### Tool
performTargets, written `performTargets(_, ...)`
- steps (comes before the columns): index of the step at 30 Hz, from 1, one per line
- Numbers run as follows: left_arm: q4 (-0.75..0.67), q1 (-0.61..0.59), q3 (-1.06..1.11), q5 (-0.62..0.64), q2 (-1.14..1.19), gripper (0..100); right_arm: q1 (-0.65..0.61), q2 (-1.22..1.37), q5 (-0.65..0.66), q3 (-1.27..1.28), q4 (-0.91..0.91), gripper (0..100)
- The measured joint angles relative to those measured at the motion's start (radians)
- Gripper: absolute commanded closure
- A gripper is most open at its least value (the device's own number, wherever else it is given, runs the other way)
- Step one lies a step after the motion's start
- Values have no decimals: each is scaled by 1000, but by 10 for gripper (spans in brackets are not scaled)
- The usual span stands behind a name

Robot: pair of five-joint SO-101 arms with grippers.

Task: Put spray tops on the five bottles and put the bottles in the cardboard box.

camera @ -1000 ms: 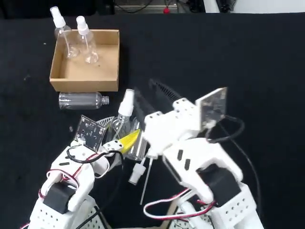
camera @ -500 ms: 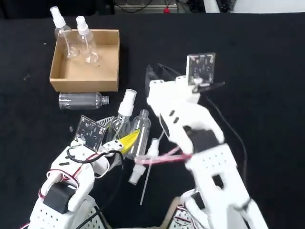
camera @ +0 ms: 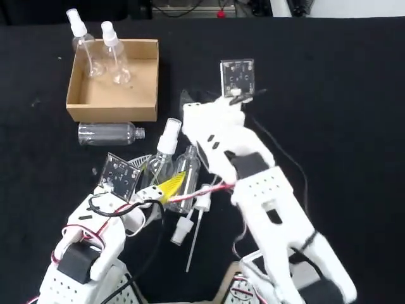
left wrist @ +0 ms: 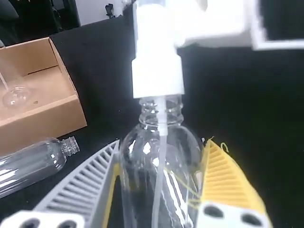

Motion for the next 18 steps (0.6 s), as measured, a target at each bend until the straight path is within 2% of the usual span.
performTargets(8, 0, 0, 0, 0, 0, 755, -83, -238, 0, 77, 103, 914)
performTargets(14, 0, 0, 0, 0, 0, 755, -68, -324, 64, 74, 121, 913)
performTargets(18, 0, 0, 0, -3, 0, 755, -54, -321, 84, -35, 178, 913)
